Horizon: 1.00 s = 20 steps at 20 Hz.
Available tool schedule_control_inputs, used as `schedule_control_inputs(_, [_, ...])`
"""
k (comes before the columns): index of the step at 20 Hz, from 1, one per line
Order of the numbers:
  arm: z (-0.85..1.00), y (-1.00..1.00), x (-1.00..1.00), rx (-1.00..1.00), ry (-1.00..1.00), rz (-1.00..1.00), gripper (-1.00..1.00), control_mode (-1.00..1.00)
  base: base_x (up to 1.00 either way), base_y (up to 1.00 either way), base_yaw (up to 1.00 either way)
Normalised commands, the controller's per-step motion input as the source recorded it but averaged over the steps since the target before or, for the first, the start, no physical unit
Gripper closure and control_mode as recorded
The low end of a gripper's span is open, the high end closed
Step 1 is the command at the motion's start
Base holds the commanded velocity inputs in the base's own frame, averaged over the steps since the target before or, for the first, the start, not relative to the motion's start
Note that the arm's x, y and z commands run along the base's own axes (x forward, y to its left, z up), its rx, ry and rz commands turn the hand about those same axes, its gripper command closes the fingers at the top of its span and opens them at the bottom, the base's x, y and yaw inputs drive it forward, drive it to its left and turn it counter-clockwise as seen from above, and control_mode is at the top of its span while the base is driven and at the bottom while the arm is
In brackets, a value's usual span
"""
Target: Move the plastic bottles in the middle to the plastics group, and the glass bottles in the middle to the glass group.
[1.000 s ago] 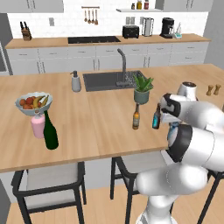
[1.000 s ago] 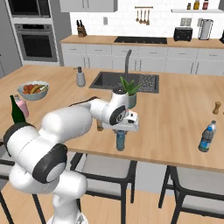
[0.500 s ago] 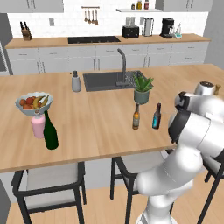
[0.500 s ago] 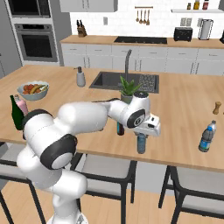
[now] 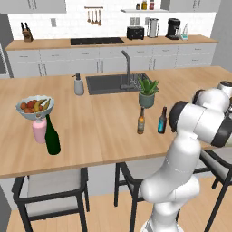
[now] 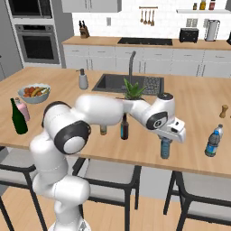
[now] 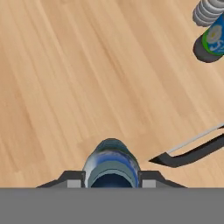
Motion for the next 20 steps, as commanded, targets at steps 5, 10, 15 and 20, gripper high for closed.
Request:
schedule_control_inputs(5, [0.04, -0.56, 0.21, 0.0, 0.0, -0.23, 1.0, -1.0, 0.0, 0.0, 0.0])
schedule_control_inputs(10, [0.0, -0.52, 0.32, 0.01, 0.0, -0.18, 1.0, -1.0, 0.0, 0.0, 0.0])
schedule_control_inputs(15, [-0.01, -0.3, 0.24, 0.01, -0.06, -0.1, 1.0, -1.0, 0.0, 0.0, 0.0])
schedule_control_inputs(20, [-0.01, -0.29, 0.24, 0.02, -0.06, -0.06, 1.0, -1.0, 0.0, 0.0, 0.0])
